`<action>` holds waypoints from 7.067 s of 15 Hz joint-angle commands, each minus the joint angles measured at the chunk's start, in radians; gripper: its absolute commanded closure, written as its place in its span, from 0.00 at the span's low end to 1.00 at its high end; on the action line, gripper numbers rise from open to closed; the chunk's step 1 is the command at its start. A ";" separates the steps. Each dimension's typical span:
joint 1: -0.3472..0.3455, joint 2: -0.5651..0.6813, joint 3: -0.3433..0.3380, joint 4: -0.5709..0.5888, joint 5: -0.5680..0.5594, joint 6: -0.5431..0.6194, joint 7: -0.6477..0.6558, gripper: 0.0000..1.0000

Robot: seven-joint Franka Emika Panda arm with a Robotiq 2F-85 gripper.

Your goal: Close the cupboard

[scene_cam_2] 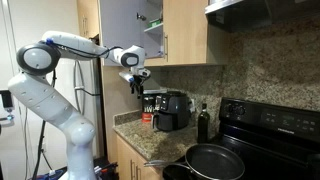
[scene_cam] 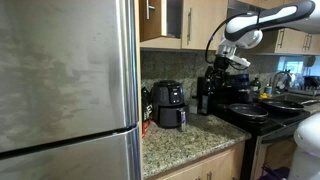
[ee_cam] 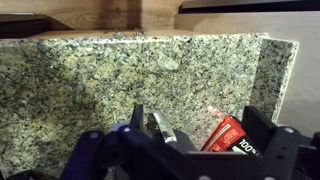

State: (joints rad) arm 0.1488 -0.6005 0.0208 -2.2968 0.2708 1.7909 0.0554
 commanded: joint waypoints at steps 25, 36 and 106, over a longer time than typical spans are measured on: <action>0.216 0.034 0.308 0.920 -0.069 -0.374 -0.253 0.00; 0.224 0.067 0.396 0.914 0.044 -0.005 -0.190 0.00; -0.160 -0.105 0.532 0.469 -0.315 0.633 0.215 0.00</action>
State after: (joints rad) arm 0.0404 -0.7425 0.5458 -1.8438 0.0314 2.3767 0.2364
